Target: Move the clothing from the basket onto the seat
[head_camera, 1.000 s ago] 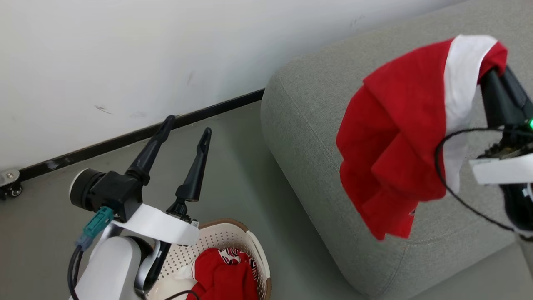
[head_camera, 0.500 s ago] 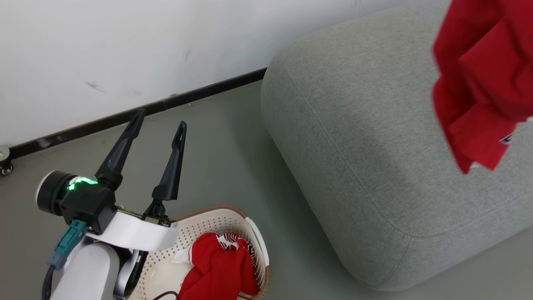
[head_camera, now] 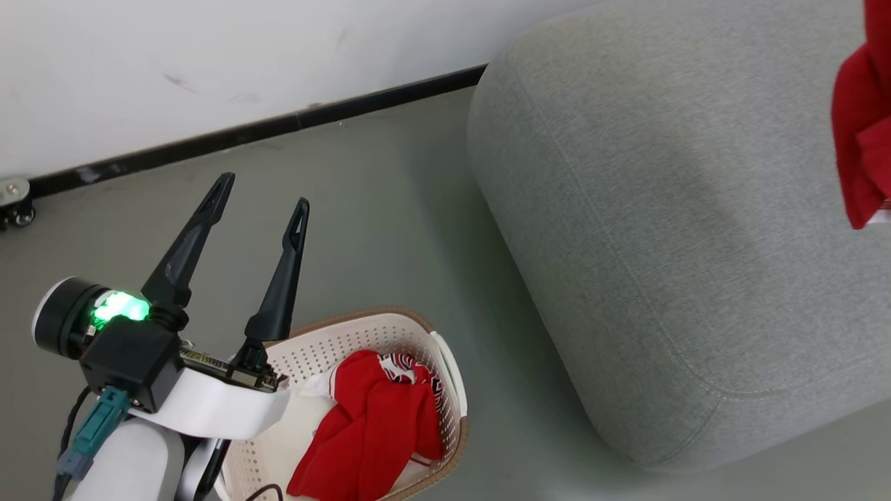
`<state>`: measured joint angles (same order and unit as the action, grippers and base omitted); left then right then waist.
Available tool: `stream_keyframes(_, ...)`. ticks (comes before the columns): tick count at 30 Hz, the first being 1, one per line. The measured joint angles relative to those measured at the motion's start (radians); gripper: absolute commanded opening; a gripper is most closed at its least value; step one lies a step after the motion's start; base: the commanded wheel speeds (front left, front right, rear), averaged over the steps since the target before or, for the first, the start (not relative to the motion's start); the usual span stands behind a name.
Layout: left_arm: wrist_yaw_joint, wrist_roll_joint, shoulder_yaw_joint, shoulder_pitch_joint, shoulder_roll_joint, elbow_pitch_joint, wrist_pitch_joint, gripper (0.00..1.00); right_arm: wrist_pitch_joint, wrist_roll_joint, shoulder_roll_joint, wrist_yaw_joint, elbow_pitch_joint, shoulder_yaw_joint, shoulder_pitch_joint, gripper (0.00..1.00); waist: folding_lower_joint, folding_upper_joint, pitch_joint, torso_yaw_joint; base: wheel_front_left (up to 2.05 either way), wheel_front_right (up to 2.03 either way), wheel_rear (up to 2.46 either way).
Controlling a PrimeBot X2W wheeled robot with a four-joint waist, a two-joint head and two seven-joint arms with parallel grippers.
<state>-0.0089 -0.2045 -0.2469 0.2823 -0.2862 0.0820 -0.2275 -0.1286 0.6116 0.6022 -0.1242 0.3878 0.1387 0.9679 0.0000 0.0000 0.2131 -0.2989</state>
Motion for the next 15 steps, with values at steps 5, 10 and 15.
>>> stream_keyframes(5,0.0,0.022,-0.003,0.0,-0.021,0.047,0.03,1.0,-0.002,-0.032,0.012,0.0,0.078,0.003,0.044,0.0,0.0,0.0,0.043,0.032,0.0,0.0,0.0)
stream_keyframes(10,-0.002,0.024,-0.009,0.0,-0.032,0.078,0.06,1.0,0.002,-0.065,0.0,0.0,0.131,0.002,0.073,0.0,0.0,0.0,0.08,0.059,0.0,0.0,0.0)
stream_keyframes(15,-0.009,0.027,-0.023,0.0,-0.045,0.104,0.08,1.0,0.016,-0.1,-0.001,0.0,0.202,0.004,0.092,0.0,0.0,0.0,0.118,0.083,0.0,0.0,0.0)
